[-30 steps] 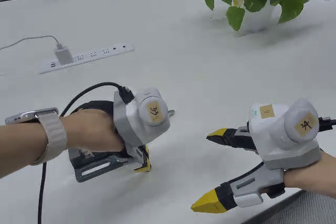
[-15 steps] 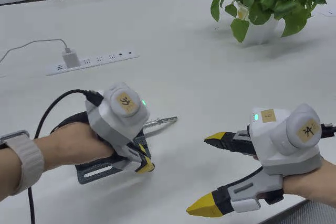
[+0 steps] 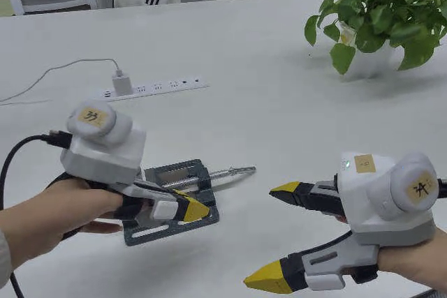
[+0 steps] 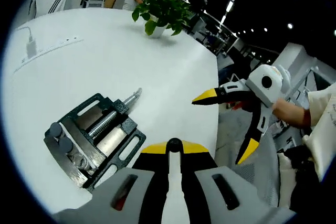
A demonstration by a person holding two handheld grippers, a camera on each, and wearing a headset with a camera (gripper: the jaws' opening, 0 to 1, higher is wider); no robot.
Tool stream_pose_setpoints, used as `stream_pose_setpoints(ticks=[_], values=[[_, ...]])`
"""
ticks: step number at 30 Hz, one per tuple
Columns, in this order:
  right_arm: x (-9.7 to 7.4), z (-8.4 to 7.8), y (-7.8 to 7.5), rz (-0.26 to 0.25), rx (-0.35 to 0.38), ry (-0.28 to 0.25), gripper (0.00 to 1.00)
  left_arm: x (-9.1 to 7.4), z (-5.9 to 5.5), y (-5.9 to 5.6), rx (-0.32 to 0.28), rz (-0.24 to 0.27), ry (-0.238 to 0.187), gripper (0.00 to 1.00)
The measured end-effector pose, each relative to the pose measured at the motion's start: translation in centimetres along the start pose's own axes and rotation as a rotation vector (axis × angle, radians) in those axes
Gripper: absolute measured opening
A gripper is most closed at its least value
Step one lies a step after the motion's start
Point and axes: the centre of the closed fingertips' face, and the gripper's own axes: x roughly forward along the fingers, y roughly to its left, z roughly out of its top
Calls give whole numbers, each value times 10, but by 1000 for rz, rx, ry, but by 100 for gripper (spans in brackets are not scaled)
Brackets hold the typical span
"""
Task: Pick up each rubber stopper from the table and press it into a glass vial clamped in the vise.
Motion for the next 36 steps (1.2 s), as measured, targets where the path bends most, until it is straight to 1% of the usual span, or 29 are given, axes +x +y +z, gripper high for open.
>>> stream_pose_setpoints(ticks=[1, 2, 3, 4, 5, 6, 8, 9, 10, 11, 14, 16, 19, 23, 24, 26, 29, 30, 31, 32, 33, 34, 36], values=[[1, 3, 1, 3, -6, -5, 80, -4, 2, -4, -49, -19, -36, 3], [2, 5, 2, 6, -10, -8, 79, -6, 3, -7, -79, -33, -59, 3], [3, 8, 4, 10, -14, -12, 79, -10, 5, -11, -120, -54, -93, 3], [3, 10, 4, 11, -19, -15, 78, -12, 5, -13, -143, -64, -105, 3], [4, 13, 5, 16, -28, -19, 77, -14, 6, -14, -148, -69, -124, 3], [5, 16, 6, 19, -34, -21, 76, -17, 7, -17, -177, -83, -147, 3], [5, 21, 7, 21, -46, -29, 74, -21, 8, -20, -208, -98, -180, 3], [5, 24, 6, 20, -52, -36, 72, -23, 7, -21, -218, -105, -182, 3], [6, 27, 7, 21, -61, -46, 70, -25, 7, -21, -225, -106, -194, 3], [6, 31, 7, 23, -67, -55, 69, -27, 8, -25, -249, -121, -214, 3], [8, 40, 10, 34, -71, -78, 67, -32, 7, -28, -294, -151, -239, 3], [10, 45, 13, 46, -80, -92, 64, -35, 6, -30, -319, -170, -256, 3], [13, 53, 18, 62, -86, -113, 62, -41, 6, -35, -376, -213, -287, 3], [15, 64, 25, 85, -96, -148, 58, -49, 3, -43, -450, -282, -315, 3], [16, 66, 27, 90, -98, -155, 57, -51, 3, -46, -478, -306, -326, 3], [17, 71, 33, 113, -97, -175, 55, -55, 2, -45, -522, -328, -347, 3], [20, 77, 39, 129, -117, -190, 50, -60, -2, -45, -559, -351, -359, 3], [20, 77, 40, 132, -121, -191, 49, -62, -3, -47, -574, -367, -359, 3], [21, 77, 42, 140, -126, -190, 48, -64, -5, -50, -575, -393, -355, 3], [22, 77, 43, 145, -129, -191, 46, -65, -5, -50, -598, -396, -366, 3], [23, 78, 45, 153, -132, -192, 44, -67, -7, -53, -609, -417, -362, 3], [23, 78, 46, 158, -135, -192, 43, -67, -8, -52, -608, -417, -364, 3], [25, 78, 50, 170, -139, -195, 41, -69, -10, -55, -626, -438, -369, 3]])
